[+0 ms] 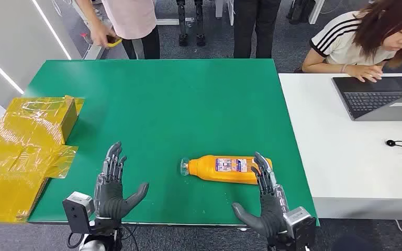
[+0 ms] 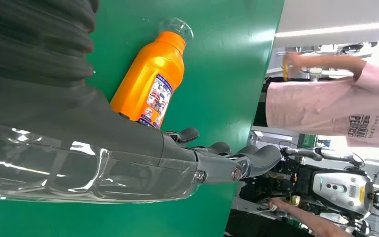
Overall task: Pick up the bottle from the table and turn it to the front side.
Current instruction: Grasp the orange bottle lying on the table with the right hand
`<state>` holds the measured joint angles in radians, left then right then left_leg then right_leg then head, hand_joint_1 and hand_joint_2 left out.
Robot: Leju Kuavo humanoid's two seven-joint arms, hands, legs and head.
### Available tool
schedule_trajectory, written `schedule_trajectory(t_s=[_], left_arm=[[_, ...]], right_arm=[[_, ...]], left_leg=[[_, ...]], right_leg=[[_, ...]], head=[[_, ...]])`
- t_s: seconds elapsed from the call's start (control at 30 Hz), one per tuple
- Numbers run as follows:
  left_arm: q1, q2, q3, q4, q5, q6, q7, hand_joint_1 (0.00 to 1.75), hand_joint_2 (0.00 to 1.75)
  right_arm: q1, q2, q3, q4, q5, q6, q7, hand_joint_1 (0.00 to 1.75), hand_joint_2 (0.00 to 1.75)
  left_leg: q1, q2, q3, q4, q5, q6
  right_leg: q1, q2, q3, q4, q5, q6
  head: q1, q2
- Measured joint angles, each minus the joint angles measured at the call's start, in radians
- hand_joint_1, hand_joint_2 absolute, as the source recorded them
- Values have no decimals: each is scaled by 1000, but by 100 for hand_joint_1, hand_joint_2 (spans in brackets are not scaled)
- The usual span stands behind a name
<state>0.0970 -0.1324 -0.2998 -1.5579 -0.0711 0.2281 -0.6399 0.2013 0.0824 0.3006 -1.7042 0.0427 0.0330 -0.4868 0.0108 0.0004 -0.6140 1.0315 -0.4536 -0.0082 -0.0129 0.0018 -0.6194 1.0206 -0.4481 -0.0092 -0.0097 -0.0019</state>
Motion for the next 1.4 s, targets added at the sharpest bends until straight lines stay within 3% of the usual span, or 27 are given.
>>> schedule_trajectory(t_s=[0.9,1.2,1.4], left_arm=[[5,-4,0,0,-5,0,1,0,175],[-25,-12,-2,12,-7,0,2,0,175],[-32,-14,-24,24,-8,-10,1,0,175]], right_arm=[[14,0,0,-8,10,-17,1,0,175],[-33,-9,-2,-8,190,-127,4,0,175],[-100,-39,-5,32,440,-252,64,0,175]], left_leg=[[0,0,0,0,0,0],[0,0,0,0,0,0],[0,0,0,0,0,0]], right_leg=[[0,0,0,0,0,0],[0,0,0,0,0,0],[0,1,0,0,0,0]], head=[[0,0],[0,0],[0,0]])
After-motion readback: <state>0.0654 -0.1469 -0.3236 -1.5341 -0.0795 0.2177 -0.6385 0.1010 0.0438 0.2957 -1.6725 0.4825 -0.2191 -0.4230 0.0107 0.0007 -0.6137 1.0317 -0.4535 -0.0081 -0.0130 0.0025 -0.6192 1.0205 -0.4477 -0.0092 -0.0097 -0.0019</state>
